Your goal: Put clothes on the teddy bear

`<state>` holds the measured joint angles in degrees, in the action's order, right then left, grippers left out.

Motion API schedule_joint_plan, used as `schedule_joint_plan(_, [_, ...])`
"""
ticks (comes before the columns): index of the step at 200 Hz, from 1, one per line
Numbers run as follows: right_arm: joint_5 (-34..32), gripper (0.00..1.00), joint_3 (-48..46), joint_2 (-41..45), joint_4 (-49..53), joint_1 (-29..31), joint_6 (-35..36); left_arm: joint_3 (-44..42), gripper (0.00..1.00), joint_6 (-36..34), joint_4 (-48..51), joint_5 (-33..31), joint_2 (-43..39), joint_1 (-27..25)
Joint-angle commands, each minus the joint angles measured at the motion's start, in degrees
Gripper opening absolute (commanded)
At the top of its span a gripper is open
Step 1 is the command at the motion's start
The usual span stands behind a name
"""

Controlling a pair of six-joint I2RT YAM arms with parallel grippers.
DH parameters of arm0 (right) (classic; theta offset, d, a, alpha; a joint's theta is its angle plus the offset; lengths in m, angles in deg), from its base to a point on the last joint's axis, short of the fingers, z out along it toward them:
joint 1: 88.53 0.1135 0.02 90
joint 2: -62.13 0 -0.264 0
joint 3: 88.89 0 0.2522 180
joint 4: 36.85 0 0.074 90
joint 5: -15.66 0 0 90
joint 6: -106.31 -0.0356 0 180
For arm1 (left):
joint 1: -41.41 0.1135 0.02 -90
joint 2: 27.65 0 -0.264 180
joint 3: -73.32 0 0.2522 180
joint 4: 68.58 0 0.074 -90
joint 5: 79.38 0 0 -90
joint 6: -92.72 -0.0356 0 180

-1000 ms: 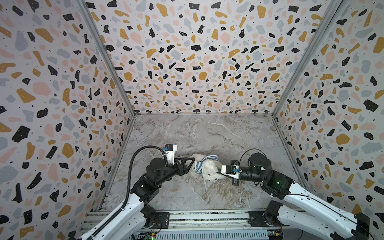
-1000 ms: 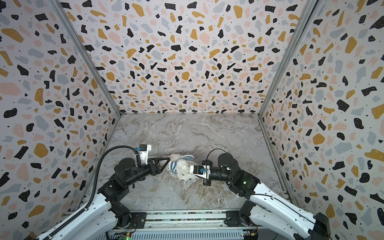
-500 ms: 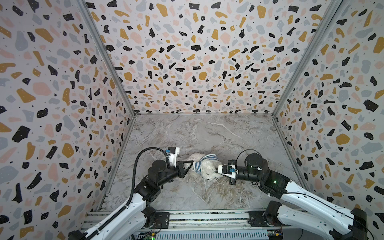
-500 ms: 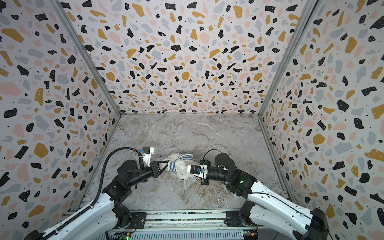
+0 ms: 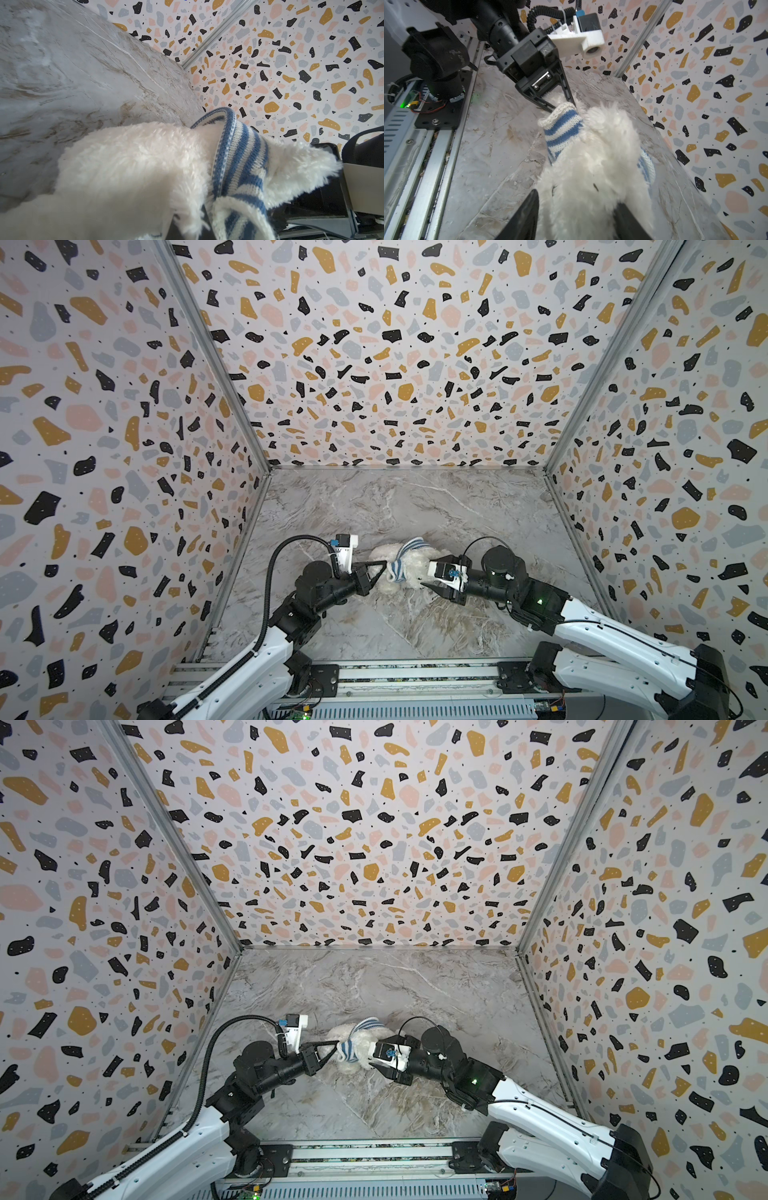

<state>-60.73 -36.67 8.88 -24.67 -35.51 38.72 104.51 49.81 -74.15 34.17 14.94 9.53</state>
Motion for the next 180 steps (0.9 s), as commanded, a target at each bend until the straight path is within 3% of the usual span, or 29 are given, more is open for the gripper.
schedule_joint_plan(1, [-4.8,0.58,-0.1,-0.9,-2.0,0.2,-2.7,-0.8,0.0,-1.6,-4.0,2.3,0.6,0.0])
schedule_joint_plan(40, [-6.3,0.65,0.1,-1.5,-1.8,0.2,-4.0,-2.1,0.0,-2.9,-4.6,2.1,2.2,0.0])
schedule_joint_plan(98, [-10.7,0.67,-0.1,-1.8,-0.8,0.2,-3.7,-2.7,0.0,-3.7,-4.7,2.6,2.5,0.0])
schedule_joint_plan(180, [-5.6,0.66,-1.0,-0.9,1.0,3.0,-5.9,-2.4,0.0,-3.0,-3.9,1.8,1.4,-0.1])
